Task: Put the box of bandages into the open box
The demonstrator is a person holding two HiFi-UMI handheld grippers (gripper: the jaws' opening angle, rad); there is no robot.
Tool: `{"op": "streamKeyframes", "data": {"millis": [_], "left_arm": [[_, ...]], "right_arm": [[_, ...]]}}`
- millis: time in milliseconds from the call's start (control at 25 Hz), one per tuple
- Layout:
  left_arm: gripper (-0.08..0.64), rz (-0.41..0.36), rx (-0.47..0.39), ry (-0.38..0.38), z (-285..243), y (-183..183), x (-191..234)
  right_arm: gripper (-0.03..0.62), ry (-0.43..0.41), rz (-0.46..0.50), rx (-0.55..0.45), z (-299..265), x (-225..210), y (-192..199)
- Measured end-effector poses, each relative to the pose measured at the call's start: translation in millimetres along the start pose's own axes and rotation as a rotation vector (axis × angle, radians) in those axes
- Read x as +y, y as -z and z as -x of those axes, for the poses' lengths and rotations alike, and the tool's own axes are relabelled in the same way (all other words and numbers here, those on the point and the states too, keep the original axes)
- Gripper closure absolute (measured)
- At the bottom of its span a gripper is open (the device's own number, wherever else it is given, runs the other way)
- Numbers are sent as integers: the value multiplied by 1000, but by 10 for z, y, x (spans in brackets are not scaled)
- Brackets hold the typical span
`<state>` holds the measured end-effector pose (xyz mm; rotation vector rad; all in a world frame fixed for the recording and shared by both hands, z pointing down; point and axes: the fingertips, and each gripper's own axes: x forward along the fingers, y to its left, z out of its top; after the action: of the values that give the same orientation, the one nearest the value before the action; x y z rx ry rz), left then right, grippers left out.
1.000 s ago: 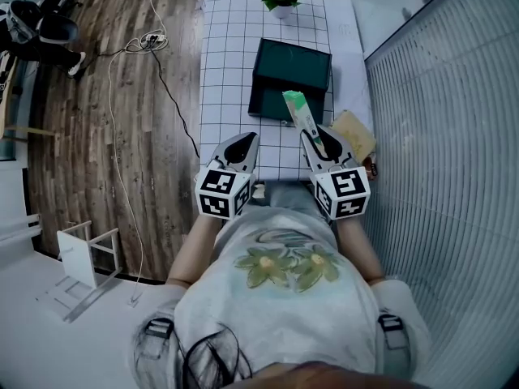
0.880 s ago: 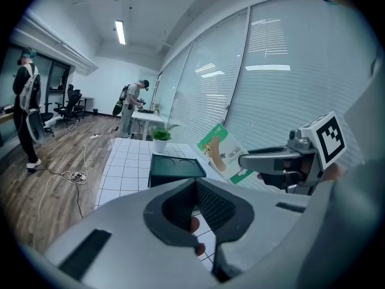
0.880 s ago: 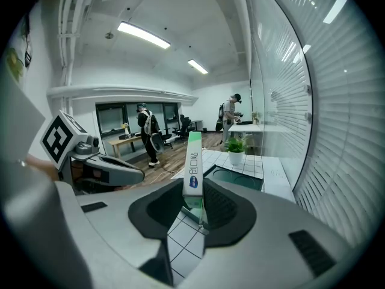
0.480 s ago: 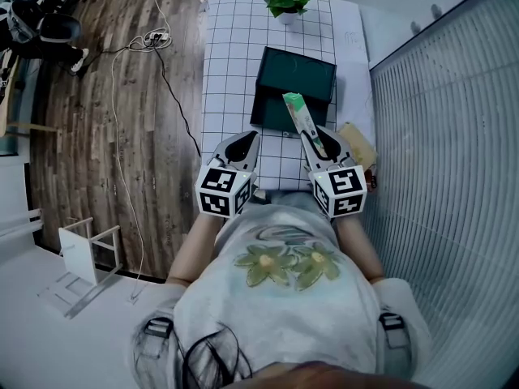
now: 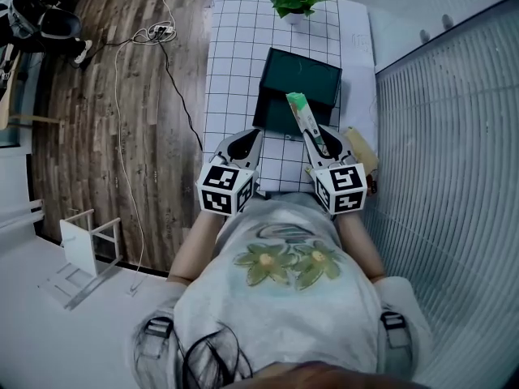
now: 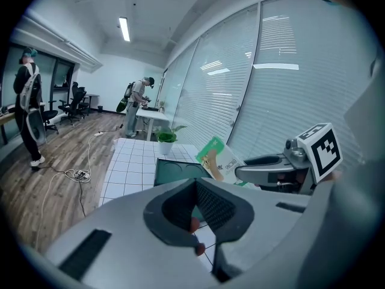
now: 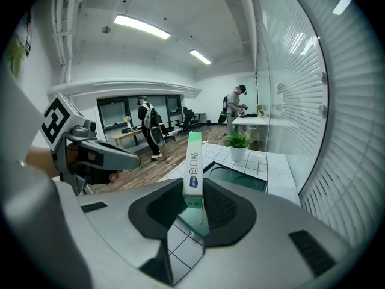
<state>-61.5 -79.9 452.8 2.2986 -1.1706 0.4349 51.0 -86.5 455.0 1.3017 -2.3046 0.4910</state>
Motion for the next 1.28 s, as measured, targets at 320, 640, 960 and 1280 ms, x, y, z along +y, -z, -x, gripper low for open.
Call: {"op": "streamKeyframes", "data": {"millis": [320,640,960,1280], "left_arm": [[553,-6,19,-9,-83,52,-14],[552,-7,32,-8,-171,120,-18],[552,3,40,-21,-206,204,22],[552,20,44,-37,-238,270,100]], "right_arm": [[497,-19,25,20,-113,-60,122],[497,-37,21,28,-230,-100,169],[497,-43,21,47,-331,-148,275],[497,-51,46,73,-438,-179,369]]}}
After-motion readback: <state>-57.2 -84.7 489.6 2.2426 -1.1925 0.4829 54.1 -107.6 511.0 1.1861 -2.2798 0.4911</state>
